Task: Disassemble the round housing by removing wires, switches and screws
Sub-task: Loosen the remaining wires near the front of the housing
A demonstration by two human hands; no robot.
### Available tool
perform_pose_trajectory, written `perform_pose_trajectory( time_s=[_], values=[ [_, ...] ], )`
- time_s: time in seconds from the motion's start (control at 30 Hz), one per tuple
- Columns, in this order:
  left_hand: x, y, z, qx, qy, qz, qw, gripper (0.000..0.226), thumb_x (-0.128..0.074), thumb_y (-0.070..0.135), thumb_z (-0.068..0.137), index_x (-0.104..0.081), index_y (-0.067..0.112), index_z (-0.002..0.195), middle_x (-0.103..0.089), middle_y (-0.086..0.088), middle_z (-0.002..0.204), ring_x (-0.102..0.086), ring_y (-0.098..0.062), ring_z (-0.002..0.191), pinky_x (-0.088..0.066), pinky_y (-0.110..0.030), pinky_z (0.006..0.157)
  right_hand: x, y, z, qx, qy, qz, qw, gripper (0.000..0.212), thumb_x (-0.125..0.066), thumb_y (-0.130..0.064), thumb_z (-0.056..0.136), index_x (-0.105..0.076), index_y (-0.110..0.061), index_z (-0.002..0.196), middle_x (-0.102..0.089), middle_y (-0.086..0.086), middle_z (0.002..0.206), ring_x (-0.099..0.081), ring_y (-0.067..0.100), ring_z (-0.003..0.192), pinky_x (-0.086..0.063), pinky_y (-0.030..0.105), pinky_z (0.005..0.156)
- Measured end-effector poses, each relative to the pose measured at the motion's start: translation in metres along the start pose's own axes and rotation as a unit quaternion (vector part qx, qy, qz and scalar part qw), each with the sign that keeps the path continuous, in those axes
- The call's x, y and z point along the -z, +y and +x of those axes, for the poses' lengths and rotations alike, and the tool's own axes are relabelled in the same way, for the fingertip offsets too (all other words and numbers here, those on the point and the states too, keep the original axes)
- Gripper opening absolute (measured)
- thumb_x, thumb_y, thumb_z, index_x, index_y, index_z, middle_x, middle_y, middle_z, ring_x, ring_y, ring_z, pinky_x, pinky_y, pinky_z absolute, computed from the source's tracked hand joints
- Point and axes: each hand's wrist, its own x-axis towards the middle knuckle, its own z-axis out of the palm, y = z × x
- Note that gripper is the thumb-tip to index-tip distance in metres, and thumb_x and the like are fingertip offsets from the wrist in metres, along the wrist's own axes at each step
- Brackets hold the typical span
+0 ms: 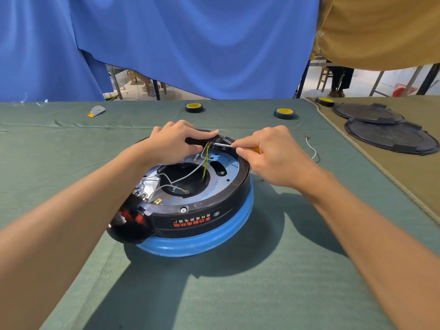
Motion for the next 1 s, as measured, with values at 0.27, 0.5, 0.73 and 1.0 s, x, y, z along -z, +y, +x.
perform_pose_trajectory(
  time_s=[0.27,0.5,0.73,1.0],
  values=[
    [0.002,0.000,-0.001,0.002,-0.008,-0.007,1.000,0.046,-0.048,0.030,0.102,-0.037,0.059,0.136,-0.043,0.002,0.145,-0.037,-0.027,0.132,-0.020,-0.046,0.106,0.008,0.004,0.000,-0.048,-0.010,0.112,0.992,0.018,-0.057,-0.009,0.090,-0.073,0.000,0.086,-0.042,0.009,0.054,-0.031,0.008,0.046,-0.030,0.010,0.051],
    [0.001,0.000,-0.001,-0.001,0.001,-0.009,1.000,0.046,-0.048,0.030,0.102,-0.039,0.061,0.134,-0.046,0.003,0.142,-0.041,-0.026,0.128,-0.023,-0.045,0.103,-0.004,-0.007,-0.004,-0.047,0.009,0.027,0.998,0.028,-0.049,-0.012,0.092,-0.058,0.001,0.069,-0.040,0.010,0.053,-0.035,0.022,0.055,-0.035,0.037,0.066],
    [0.000,-0.002,0.000,-0.002,0.000,-0.003,1.000,0.046,-0.048,0.031,0.102,-0.037,0.061,0.135,-0.044,0.003,0.145,-0.038,-0.028,0.131,-0.022,-0.046,0.104,-0.001,-0.001,-0.001,-0.047,0.010,0.049,0.998,0.023,-0.052,-0.009,0.091,-0.065,0.009,0.088,-0.051,0.020,0.059,-0.035,0.025,0.063,-0.038,0.033,0.071],
    [0.002,0.000,-0.001,0.000,-0.006,-0.004,1.000,0.046,-0.047,0.030,0.102,-0.038,0.058,0.138,-0.044,0.002,0.145,-0.038,-0.028,0.131,-0.022,-0.046,0.105,0.000,0.012,0.002,-0.100,-0.017,0.153,0.983,0.020,-0.057,-0.016,0.092,-0.075,-0.009,0.096,-0.072,0.017,0.081,-0.051,0.027,0.062,-0.041,0.016,0.061]
  ],
)
